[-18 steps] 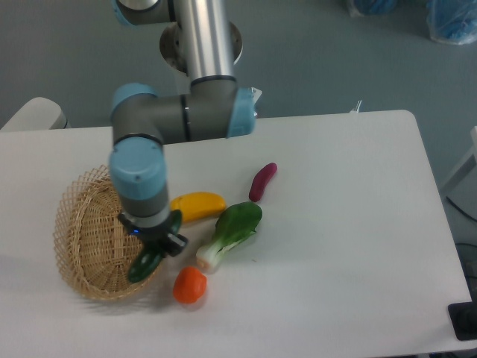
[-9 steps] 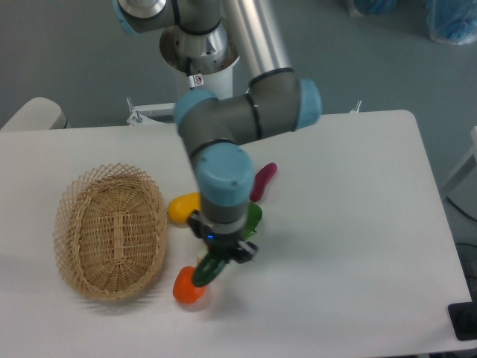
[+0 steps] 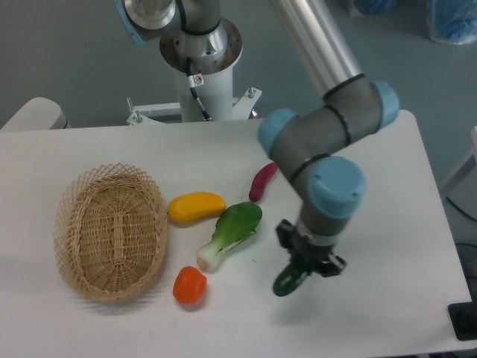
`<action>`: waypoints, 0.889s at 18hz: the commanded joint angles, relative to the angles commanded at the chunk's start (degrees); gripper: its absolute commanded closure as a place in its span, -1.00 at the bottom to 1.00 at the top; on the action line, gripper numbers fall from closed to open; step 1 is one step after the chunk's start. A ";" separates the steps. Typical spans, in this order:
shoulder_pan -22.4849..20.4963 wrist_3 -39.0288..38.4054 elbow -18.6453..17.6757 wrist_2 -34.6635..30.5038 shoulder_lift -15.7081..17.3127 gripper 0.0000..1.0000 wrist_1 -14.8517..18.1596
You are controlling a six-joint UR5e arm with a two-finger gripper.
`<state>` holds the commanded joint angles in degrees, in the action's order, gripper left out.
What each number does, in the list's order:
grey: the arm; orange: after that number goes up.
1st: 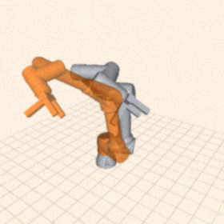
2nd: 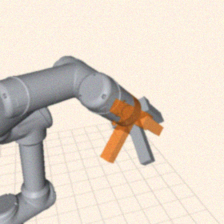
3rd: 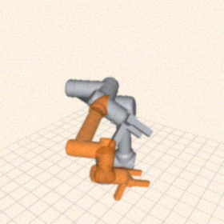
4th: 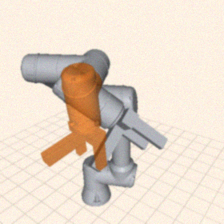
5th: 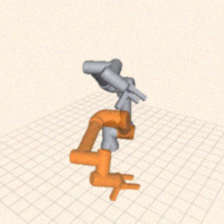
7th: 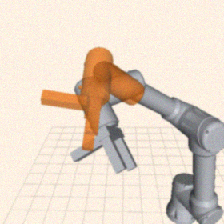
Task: Pick up the cucumber from the basket
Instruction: 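Hold the cucumber and move the gripper back toward its start position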
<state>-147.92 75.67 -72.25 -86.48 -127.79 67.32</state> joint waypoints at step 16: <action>-1.23 8.35 7.74 -3.16 -4.05 0.48 7.21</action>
<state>-149.15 84.02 -64.51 -89.65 -131.84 74.53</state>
